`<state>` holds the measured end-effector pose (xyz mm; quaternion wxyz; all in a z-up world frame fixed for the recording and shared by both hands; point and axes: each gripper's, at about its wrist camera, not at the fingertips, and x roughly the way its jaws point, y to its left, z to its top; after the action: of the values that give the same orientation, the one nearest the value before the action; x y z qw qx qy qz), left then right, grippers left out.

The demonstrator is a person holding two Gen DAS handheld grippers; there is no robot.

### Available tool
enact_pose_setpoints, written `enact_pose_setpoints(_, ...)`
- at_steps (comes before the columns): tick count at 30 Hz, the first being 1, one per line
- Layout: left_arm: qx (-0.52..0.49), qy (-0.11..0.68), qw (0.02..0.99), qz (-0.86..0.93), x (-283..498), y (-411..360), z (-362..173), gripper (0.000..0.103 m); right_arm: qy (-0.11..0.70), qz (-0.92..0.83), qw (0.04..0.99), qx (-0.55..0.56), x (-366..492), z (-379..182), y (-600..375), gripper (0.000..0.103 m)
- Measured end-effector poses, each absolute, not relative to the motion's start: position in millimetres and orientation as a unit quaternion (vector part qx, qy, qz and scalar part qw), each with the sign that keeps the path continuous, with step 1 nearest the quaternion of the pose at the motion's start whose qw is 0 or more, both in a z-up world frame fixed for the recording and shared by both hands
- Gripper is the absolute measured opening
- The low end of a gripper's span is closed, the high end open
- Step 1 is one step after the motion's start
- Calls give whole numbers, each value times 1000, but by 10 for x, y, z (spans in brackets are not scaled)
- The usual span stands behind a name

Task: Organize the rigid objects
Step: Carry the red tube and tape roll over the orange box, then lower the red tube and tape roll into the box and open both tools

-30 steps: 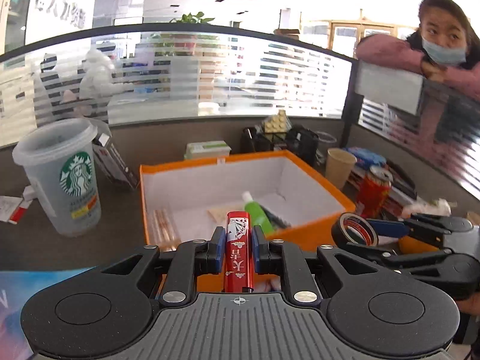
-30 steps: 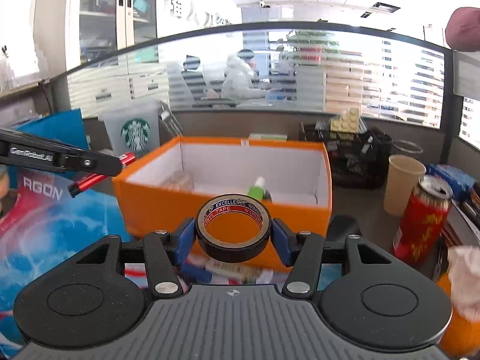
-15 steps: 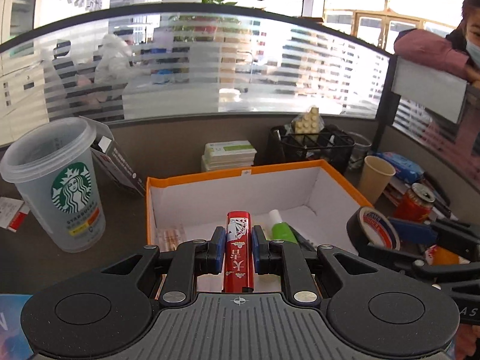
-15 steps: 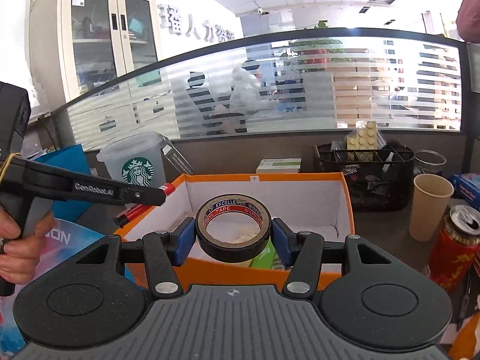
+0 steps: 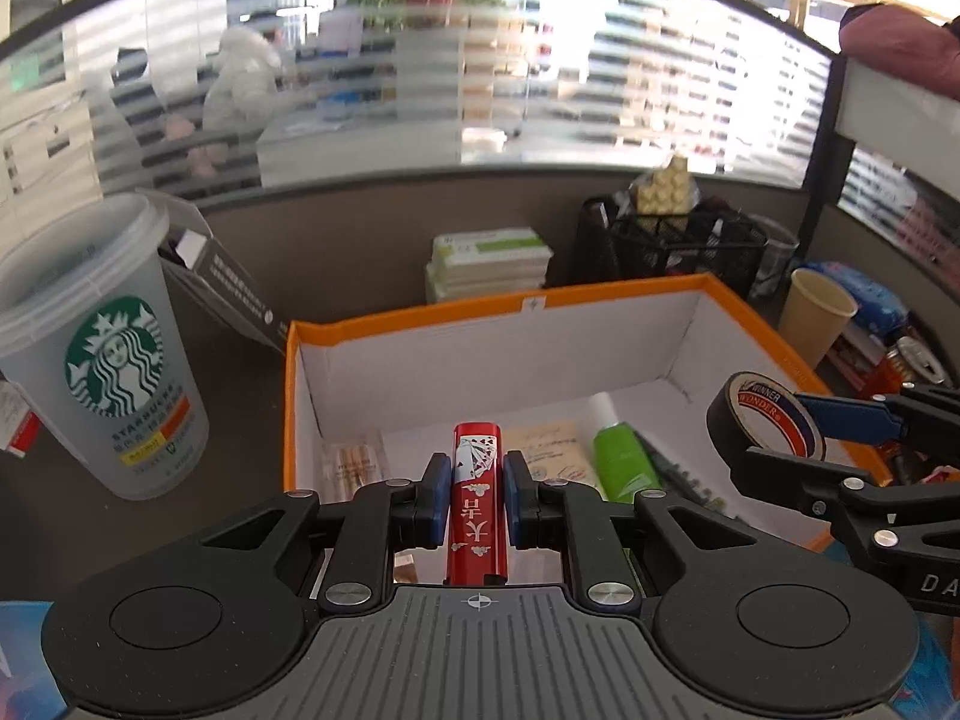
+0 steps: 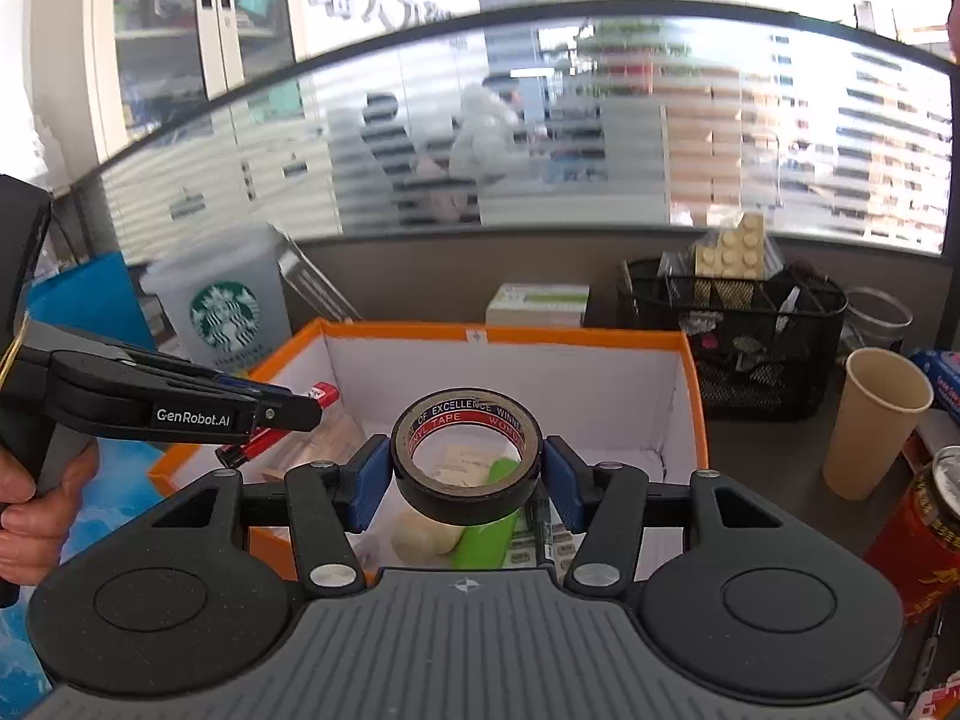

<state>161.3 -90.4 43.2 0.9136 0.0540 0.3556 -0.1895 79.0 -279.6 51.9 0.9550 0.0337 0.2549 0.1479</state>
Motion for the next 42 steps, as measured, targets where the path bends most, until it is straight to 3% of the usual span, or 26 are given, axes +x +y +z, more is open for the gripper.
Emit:
enact_pose_setpoints(14,54,419,891,-168,1886,-971,72,17,370,146,917,-24,1362,221,-2582,52)
enact_pose_setpoints(33,83,411,894,-156,1934,-1045,-8,17,409,144,901,-21,1562,69,-2509,53)
enact_pose_setpoints(42,74,381,906,-170,1785,-955,147,37,380,142,914,-22,1412,203,-2561,58)
